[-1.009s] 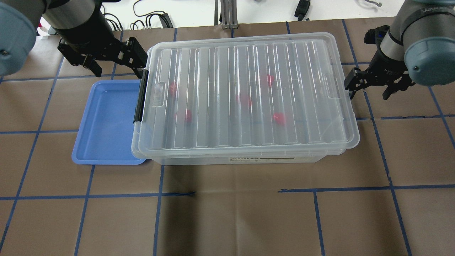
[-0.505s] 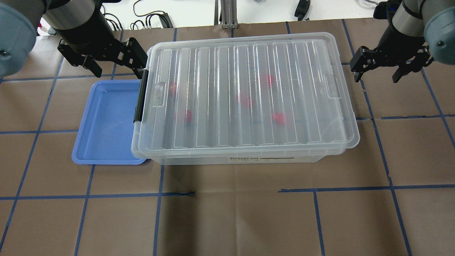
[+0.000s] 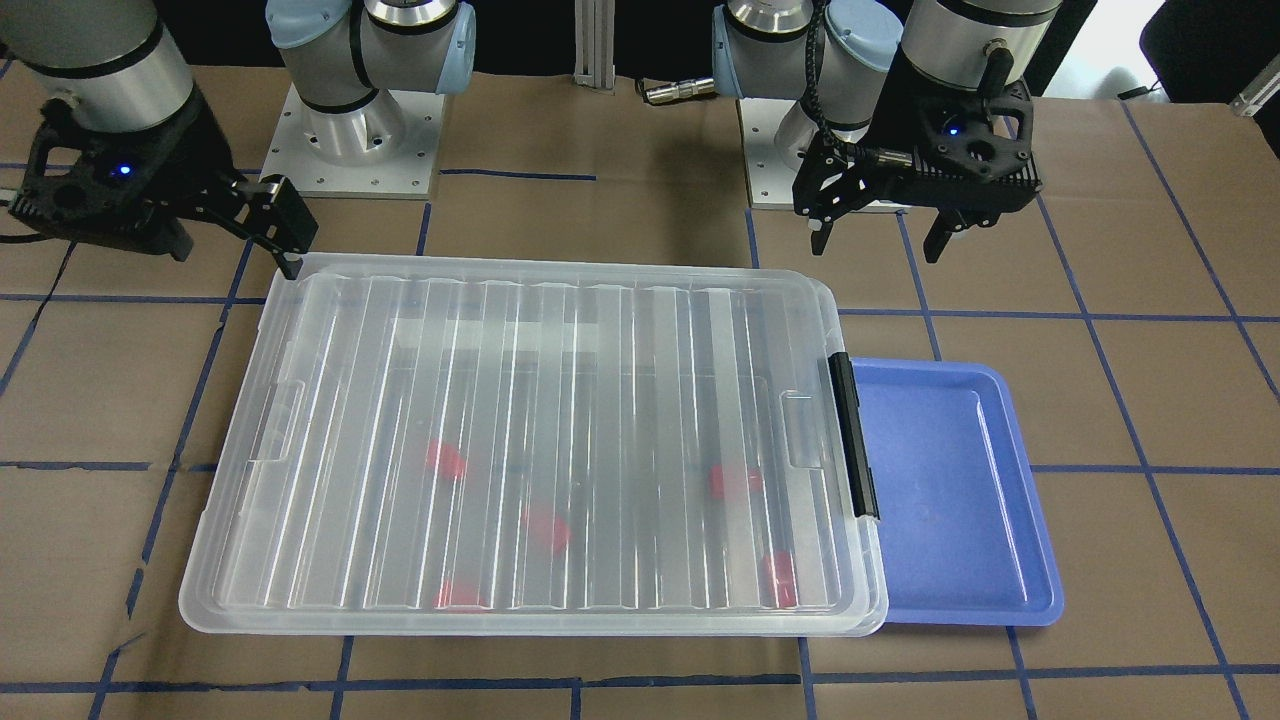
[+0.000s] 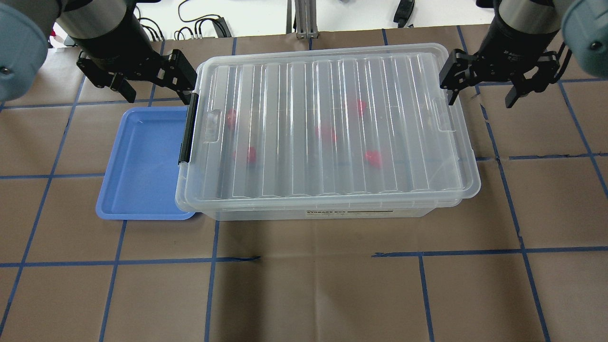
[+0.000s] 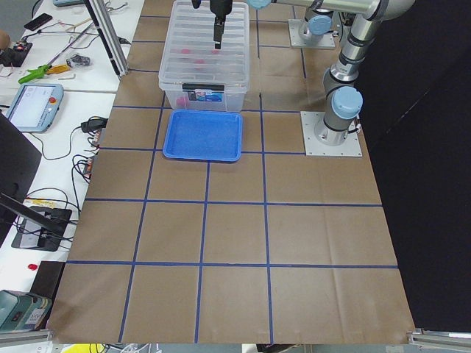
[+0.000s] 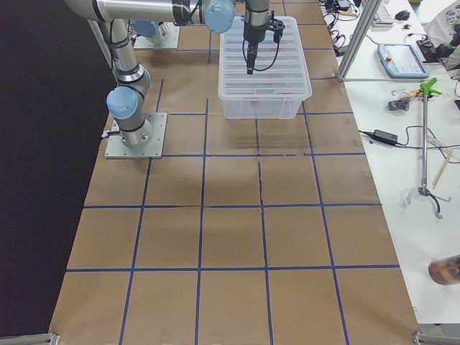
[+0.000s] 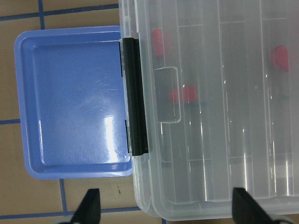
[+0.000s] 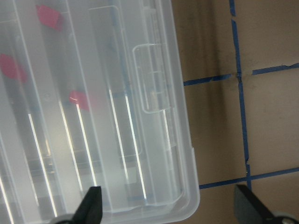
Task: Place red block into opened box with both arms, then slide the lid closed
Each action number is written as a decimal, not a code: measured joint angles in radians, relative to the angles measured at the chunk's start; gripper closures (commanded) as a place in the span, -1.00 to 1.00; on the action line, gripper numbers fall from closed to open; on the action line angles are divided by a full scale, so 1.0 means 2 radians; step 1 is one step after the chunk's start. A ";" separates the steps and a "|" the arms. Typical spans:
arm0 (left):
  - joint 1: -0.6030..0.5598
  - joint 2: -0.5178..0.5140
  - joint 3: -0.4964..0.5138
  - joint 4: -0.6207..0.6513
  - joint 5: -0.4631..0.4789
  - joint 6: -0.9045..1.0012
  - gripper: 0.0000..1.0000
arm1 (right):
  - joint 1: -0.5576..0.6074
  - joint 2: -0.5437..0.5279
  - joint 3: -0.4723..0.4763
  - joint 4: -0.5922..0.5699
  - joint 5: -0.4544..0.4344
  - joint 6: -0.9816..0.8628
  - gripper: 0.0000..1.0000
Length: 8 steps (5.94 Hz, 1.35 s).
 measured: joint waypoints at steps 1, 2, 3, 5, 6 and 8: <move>0.000 0.000 0.000 0.000 0.000 0.000 -0.97 | 0.021 0.000 -0.002 0.003 0.000 0.022 -1.00; 0.000 0.000 0.000 0.000 -0.001 0.000 -0.97 | 0.027 0.002 -0.003 0.006 0.001 0.028 -1.00; 0.000 0.001 -0.002 0.000 -0.001 0.001 -0.97 | 0.028 0.005 -0.009 0.013 0.006 0.027 -1.00; 0.000 0.002 -0.002 0.000 -0.001 0.004 -0.97 | 0.028 0.013 -0.029 0.035 0.013 0.026 -1.00; 0.000 0.002 -0.001 0.000 -0.001 0.005 -0.97 | 0.027 0.014 -0.032 0.038 0.015 0.026 -1.00; 0.000 0.002 0.001 -0.003 -0.004 -0.001 -0.97 | 0.027 0.015 -0.029 0.040 0.016 0.026 -1.00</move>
